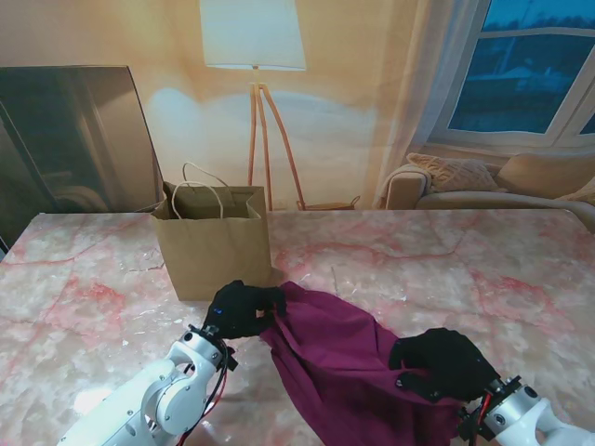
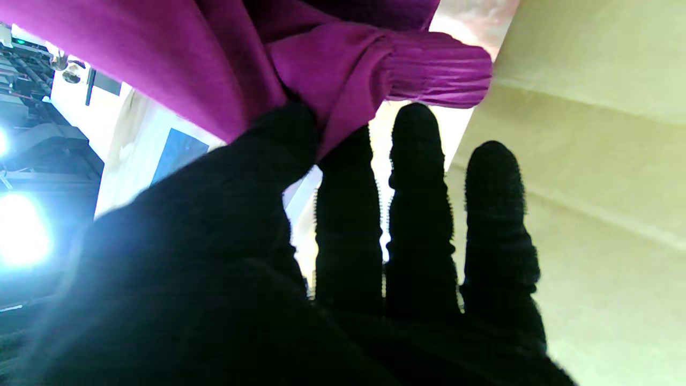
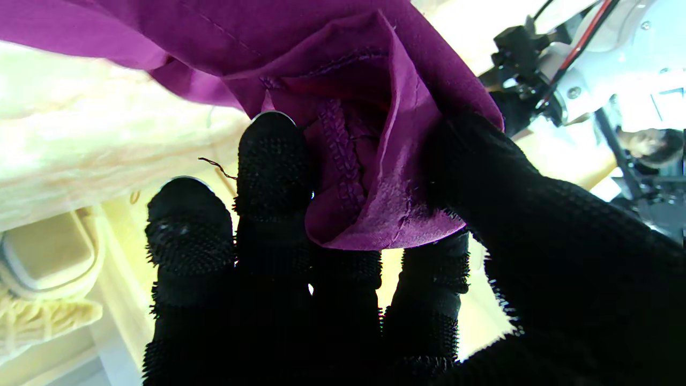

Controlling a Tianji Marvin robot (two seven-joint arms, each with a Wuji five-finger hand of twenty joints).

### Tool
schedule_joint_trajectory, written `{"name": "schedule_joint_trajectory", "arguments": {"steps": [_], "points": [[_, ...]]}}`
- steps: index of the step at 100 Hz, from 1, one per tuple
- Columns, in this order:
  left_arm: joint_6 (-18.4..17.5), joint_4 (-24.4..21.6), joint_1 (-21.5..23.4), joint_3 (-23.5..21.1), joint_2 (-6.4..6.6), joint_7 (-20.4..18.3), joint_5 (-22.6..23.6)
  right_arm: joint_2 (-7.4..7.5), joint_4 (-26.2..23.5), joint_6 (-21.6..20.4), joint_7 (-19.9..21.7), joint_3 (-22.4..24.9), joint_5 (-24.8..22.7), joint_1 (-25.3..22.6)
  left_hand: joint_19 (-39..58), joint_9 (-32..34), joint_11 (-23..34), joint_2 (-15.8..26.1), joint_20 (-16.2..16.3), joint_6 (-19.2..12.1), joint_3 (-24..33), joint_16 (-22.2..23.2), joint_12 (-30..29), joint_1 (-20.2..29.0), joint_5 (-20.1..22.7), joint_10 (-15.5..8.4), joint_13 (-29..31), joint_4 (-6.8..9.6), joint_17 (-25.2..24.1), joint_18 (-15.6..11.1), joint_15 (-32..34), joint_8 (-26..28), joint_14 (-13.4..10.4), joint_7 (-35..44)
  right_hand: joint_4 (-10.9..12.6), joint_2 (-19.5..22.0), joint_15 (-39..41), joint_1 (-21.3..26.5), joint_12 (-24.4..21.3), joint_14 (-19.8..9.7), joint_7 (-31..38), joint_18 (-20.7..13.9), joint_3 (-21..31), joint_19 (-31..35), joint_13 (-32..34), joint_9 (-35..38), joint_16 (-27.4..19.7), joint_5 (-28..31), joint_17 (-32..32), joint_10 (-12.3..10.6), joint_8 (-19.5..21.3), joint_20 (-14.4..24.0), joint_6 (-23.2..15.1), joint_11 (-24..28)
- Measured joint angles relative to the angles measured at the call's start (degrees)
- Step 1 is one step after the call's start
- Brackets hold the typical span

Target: Fold the socks and the shorts into the kraft paper bag

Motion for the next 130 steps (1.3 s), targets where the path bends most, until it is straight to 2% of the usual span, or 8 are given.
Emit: {"name": "schedule_joint_trajectory", "arguments": {"steps": [39,66,87,94,103,106,112,130], "points": [[-4.2,0.6,2.2,-3.0,1.12,-2.5,0.0,1.18,2.4,-2.6,4.4,-6.4,3.1,2.7,0.0,0.0,0.0,0.0,0.0,-0.1,0.6,0.0,-0.6,0.0,0.0,0.0,0.0,0.0,-0.7,0.0,-0.6,0.3,0.0,0.0,0.0,0.0,0.0,0.0,0.0,0.0,0.0,0.0,0.0,0.1,0.0,0.0,0.0,0.0,0.0,0.0,0.0,0.0,0.0,0.0],[-6.8,0.9,3.4,-4.2,1.82,-5.3,0.0,2.46,3.1,-4.1,11.9,-7.2,3.9,3.2,-0.6,0.0,-0.3,0.0,0.0,-0.1,0.6,0.0,-1.3,0.0,0.0,0.0,0.0,0.0,-1.3,0.0,-0.8,0.3,0.0,0.0,0.0,0.0,0.0,0.0,0.0,0.0,0.0,0.0,0.0,0.7,0.0,0.0,0.0,0.0,0.0,0.0,0.0,0.0,0.0,0.0],[-8.2,-0.5,5.2,-5.9,2.51,-10.7,-0.5,2.97,3.4,-5.2,13.6,-6.5,5.4,2.3,-2.1,0.0,-0.6,0.2,0.0,0.0,0.6,-1.1,-1.4,0.0,0.0,0.0,-0.1,0.0,-3.6,0.1,-2.2,0.3,0.0,0.0,0.0,0.0,0.0,0.0,0.1,0.0,0.0,0.0,0.0,0.7,0.0,0.0,0.0,0.0,-0.4,0.0,0.0,0.0,0.0,-0.1],[-9.0,-0.9,5.6,-6.6,2.81,-13.5,-1.0,3.26,3.3,-5.4,17.0,-6.3,6.9,2.2,-3.0,-1.0,-0.5,0.7,0.0,2.4,0.6,-1.8,-2.7,-0.8,0.8,0.0,-1.8,0.0,-4.4,0.8,-3.7,-1.8,0.0,-1.1,0.0,2.6,-1.7,-1.8,-0.7,0.2,-0.1,0.4,-1.8,0.7,-0.2,0.0,0.0,0.0,-1.9,0.1,-4.4,0.0,1.4,-2.1],[-10.6,-1.1,6.1,-7.4,3.14,-17.2,-4.4,4.07,3.0,-4.8,23.8,-5.9,10.7,2.2,-5.6,-7.0,5.3,0.9,0.6,6.6,-3.1,-2.2,-10.5,-5.4,1.3,0.2,-4.1,0.0,-6.9,1.9,-6.0,-6.9,0.0,-4.6,0.3,9.3,-6.9,-10.7,-3.9,1.5,-5.7,0.9,-6.9,0.0,-3.1,-0.9,-1.4,0.4,-5.8,0.6,-5.6,0.0,5.2,-6.0],[-11.0,-1.1,6.2,-7.4,3.25,-17.4,-5.5,4.29,2.9,-4.6,23.5,-6.0,10.6,2.2,-6.3,-8.5,6.2,0.9,1.1,7.3,-4.4,-2.2,-12.8,-7.4,1.3,0.3,-5.5,-1.11,-7.3,2.1,-6.3,-7.7,0.1,-6.3,0.3,10.8,-8.1,-12.7,-5.5,1.8,-8.6,0.9,-7.9,-0.4,-4.6,-1.8,-2.0,0.2,-7.1,0.9,-4.8,0.0,6.3,-7.9],[-11.4,-1.1,6.4,-7.6,3.36,-17.4,-5.8,4.5,2.9,-4.2,21.6,-6.0,10.0,2.2,-7.1,-9.6,7.1,0.9,1.3,10.3,-4.8,-2.2,-14.7,-14.1,2.6,1.0,-5.6,-1.9,-8.3,2.2,-6.8,-8.2,0.6,-10.0,5.1,12.9,-10.1,-15.3,-6.8,2.3,-12.1,1.1,-10.1,-1.4,-5.5,-2.6,-2.7,-0.1,-9.0,1.3,-1.1,0.0,7.3,-9.0],[-12.5,-2.1,7.6,-9.3,3.36,-17.7,-5.6,4.33,2.0,-2.9,20.3,-4.4,9.2,2.1,-8.5,-11.5,7.5,5.7,2.5,13.4,-5.4,-2.2,-15.3,-25.3,4.7,2.3,-8.0,-1.9,-10.0,2.7,-7.8,-6.2,1.7,-14.8,5.7,17.2,-12.8,-18.1,-8.8,2.5,-15.4,1.3,-17.1,-5.2,-8.9,-5.8,-4.1,-0.3,-12.6,1.7,1.7,0.0,7.7,-11.1]]}}
